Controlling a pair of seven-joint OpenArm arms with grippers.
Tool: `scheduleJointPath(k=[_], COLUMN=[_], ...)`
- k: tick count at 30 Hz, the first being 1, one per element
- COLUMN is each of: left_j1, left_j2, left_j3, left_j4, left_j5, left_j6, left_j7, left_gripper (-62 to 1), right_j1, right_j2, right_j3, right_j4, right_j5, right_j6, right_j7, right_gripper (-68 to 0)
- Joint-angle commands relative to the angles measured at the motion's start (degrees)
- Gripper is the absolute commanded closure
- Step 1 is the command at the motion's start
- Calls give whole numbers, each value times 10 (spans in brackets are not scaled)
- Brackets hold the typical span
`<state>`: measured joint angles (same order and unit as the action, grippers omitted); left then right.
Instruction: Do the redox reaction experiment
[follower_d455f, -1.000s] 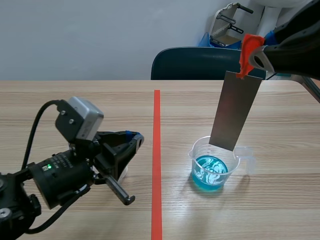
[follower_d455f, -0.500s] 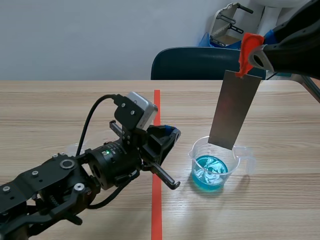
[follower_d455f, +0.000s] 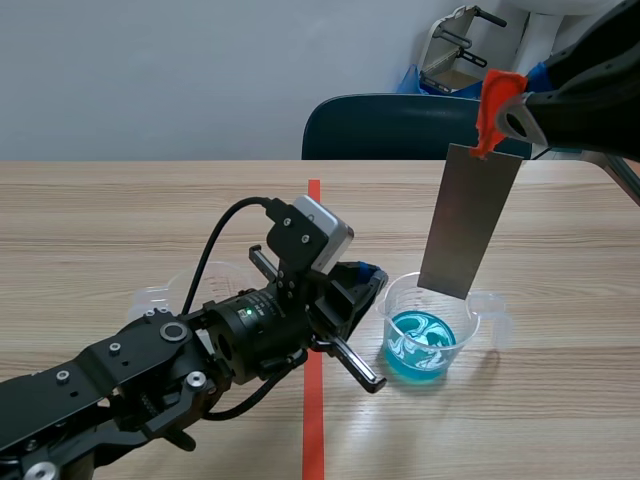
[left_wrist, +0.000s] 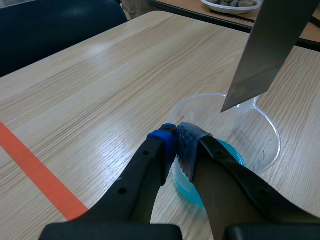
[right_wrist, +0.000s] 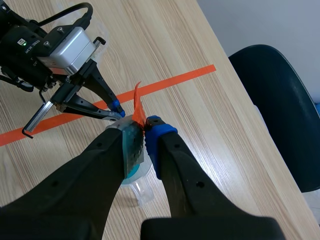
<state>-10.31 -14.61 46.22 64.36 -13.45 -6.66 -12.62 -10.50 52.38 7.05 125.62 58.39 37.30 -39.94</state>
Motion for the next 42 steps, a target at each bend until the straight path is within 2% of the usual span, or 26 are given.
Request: scheduleJointPath(k=[1,10,14,23,27,34,36,38,41,42], left_j1=[-2,-2,6,75,114,184,195,202,205,206], left_j2=[5,4,-10,-107,-153,-212,-218,-217,-217,-218], left_j3=[1,1,-1,-21,-21,-21,-21,-22,-22,-22], left_j4=[10,10,15,113,152,211,218,218,219,219], left_j5=[-2,-2,-9,-13,-13,-10,-10,-10,-8,-6], left_j6=[-4,-3,-3,-5,-5,0,1,1,1,1], left_j7=[-13,-12,-12,-21,-56,-88,-89,-89,-89,-89], left_gripper=[-23,-23,-23,-32,-34,-177,-244,-355,-576,-623], right_j1=[8,8,8,8,8,8,8,8,8,8], right_j2=[5,5,5,5,5,5,5,5,5,5], right_j3=[4,4,4,4,4,4,4,4,4,4], right_j4=[0,0,0,0,0,0,0,0,0,0], right_j5=[4,4,4,4,4,4,4,4,4,4], right_j6=[-2,-2,-2,-2,-2,-2,-2,-2,-2,-2], right_j7=[9,9,9,9,9,11,11,11,12,12], right_gripper=[-8,-8,-8,-8,-8,-8,-8,-8,-8,-8])
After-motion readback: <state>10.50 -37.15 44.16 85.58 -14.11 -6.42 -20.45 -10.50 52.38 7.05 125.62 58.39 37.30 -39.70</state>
